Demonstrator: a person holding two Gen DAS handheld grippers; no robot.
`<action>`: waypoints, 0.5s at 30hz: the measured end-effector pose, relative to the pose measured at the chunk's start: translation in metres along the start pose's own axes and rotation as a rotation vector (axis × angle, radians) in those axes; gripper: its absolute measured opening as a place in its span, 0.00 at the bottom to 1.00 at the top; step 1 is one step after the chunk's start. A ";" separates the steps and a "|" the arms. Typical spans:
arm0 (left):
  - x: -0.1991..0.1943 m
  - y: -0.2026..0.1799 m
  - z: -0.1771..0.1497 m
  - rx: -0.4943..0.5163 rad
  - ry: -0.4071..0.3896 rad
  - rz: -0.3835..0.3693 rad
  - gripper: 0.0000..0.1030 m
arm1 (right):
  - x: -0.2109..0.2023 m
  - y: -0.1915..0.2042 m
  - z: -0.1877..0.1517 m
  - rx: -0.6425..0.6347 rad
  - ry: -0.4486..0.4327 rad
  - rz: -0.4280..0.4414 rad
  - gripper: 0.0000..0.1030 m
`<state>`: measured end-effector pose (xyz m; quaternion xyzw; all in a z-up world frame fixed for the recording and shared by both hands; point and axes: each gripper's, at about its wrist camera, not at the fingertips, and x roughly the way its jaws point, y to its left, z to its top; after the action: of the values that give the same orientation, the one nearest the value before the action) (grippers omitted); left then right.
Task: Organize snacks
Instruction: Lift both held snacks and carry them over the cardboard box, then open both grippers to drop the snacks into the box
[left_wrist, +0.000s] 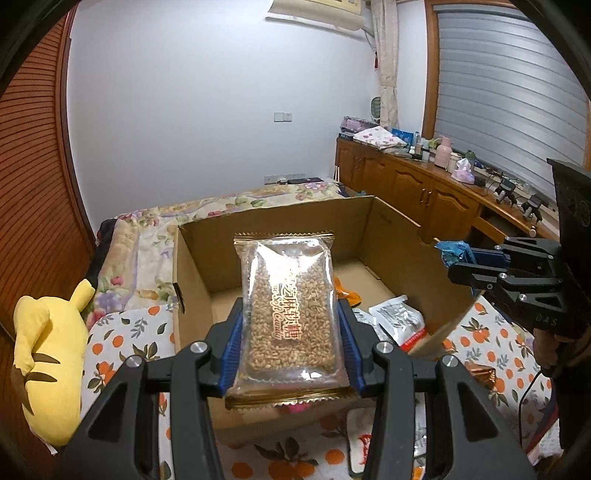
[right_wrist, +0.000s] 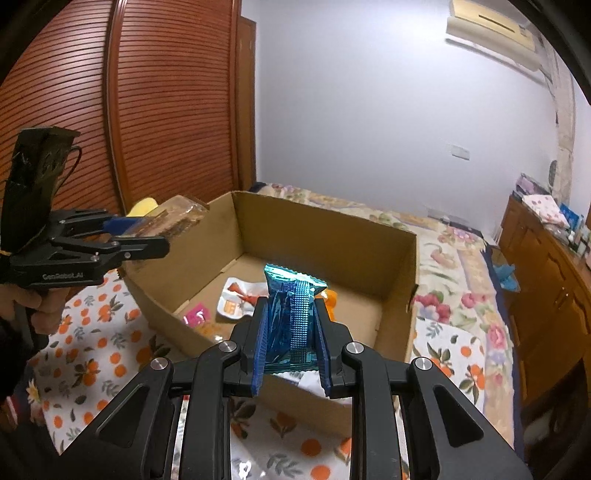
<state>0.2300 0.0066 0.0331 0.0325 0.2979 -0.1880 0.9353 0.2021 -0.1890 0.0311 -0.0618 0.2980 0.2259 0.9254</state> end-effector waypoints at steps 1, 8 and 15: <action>0.003 0.000 0.001 0.000 0.003 0.002 0.44 | 0.004 -0.001 0.001 -0.001 0.004 0.001 0.21; 0.019 0.002 0.006 0.006 0.022 0.012 0.44 | 0.031 -0.003 0.009 0.003 0.030 0.021 0.21; 0.026 0.003 0.008 0.010 0.036 0.029 0.48 | 0.051 0.003 0.016 0.001 0.055 0.058 0.21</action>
<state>0.2549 -0.0001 0.0247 0.0448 0.3130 -0.1755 0.9323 0.2458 -0.1625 0.0142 -0.0588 0.3254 0.2508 0.9098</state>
